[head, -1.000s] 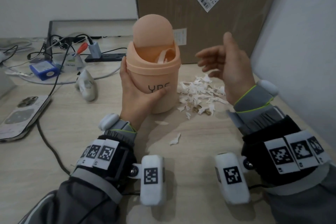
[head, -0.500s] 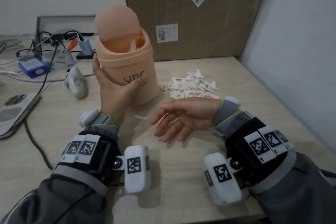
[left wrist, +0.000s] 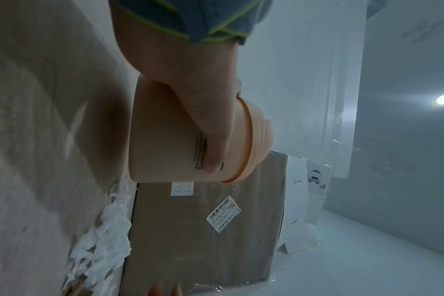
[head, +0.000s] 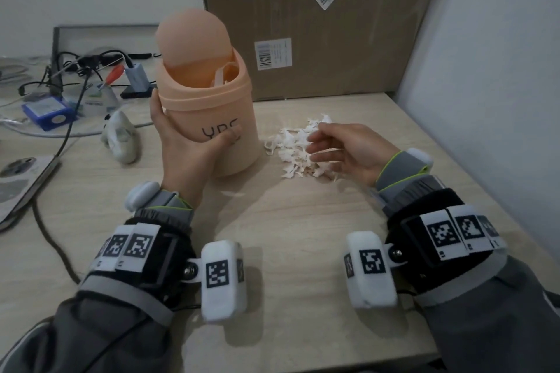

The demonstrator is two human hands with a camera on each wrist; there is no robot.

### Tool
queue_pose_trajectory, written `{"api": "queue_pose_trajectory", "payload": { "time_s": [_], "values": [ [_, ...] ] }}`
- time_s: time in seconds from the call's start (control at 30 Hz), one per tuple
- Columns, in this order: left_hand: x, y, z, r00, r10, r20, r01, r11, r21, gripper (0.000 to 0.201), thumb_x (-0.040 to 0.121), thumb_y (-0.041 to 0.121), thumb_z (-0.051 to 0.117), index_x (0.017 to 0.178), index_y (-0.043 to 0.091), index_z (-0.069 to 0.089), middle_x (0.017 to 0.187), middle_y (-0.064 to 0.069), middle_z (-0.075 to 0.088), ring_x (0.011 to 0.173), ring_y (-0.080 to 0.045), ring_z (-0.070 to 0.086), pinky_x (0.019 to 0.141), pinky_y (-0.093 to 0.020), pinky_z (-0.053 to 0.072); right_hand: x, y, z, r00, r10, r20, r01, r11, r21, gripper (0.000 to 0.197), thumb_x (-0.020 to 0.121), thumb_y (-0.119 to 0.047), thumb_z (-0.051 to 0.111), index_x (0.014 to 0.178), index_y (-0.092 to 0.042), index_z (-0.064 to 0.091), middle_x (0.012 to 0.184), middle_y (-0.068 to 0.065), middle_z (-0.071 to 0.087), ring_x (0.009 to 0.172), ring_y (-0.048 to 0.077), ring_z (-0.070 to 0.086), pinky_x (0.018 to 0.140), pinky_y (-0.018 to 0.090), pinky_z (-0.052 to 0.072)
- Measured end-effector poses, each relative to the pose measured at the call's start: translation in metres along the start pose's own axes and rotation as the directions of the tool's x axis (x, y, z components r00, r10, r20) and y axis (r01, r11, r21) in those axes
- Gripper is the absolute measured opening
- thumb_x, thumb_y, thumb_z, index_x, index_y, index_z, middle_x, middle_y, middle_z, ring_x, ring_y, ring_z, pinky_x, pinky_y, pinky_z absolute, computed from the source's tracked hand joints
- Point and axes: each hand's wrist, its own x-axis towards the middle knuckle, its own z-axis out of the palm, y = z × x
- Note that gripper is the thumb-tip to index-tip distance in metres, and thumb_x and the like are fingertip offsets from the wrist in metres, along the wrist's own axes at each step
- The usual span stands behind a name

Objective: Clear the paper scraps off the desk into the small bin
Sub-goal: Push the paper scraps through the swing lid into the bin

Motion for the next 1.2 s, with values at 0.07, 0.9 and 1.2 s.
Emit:
{"api": "queue_pose_trajectory", "payload": {
  "time_s": [0.07, 0.9, 1.2],
  "values": [
    [-0.001, 0.001, 0.000, 1.000, 0.006, 0.002, -0.006, 1.000, 0.001, 0.130, 0.056, 0.030, 0.090, 0.157, 0.025, 0.008, 0.151, 0.005, 0.041, 0.132, -0.007, 0.049, 0.110, -0.039, 0.046, -0.001, -0.002, -0.016, 0.997, 0.040, -0.071, -0.044, 0.997, -0.061, 0.034, 0.095, -0.039, 0.046, 0.074, -0.017, 0.061, 0.061, -0.004, 0.067, 0.052, 0.007, 0.064, 0.041, 0.015, 0.038],
    [0.000, 0.000, 0.001, 0.999, 0.001, 0.040, -0.002, 1.000, 0.031, 0.135, 0.052, 0.040, 0.089, 0.158, 0.027, 0.006, 0.153, 0.006, 0.037, 0.136, -0.009, 0.045, 0.113, -0.045, 0.043, 0.009, 0.014, -0.059, 0.860, 0.026, -0.510, -0.218, 0.922, -0.320, 0.021, 0.090, -0.016, 0.052, 0.074, -0.003, 0.050, 0.061, 0.016, 0.056, 0.055, 0.029, 0.058, 0.042, 0.026, 0.046],
    [0.000, -0.001, 0.001, 0.999, 0.000, 0.049, -0.002, 0.999, 0.041, 0.135, 0.052, 0.042, 0.090, 0.158, 0.029, 0.007, 0.153, 0.007, 0.038, 0.136, -0.009, 0.046, 0.113, -0.046, 0.043, 0.011, 0.013, -0.038, 0.896, -0.231, -0.380, 0.023, 0.877, -0.480, 0.028, 0.089, -0.036, 0.057, 0.101, -0.011, 0.060, 0.099, 0.008, 0.064, 0.086, 0.026, 0.064, 0.078, 0.042, 0.055]
  ]
}}
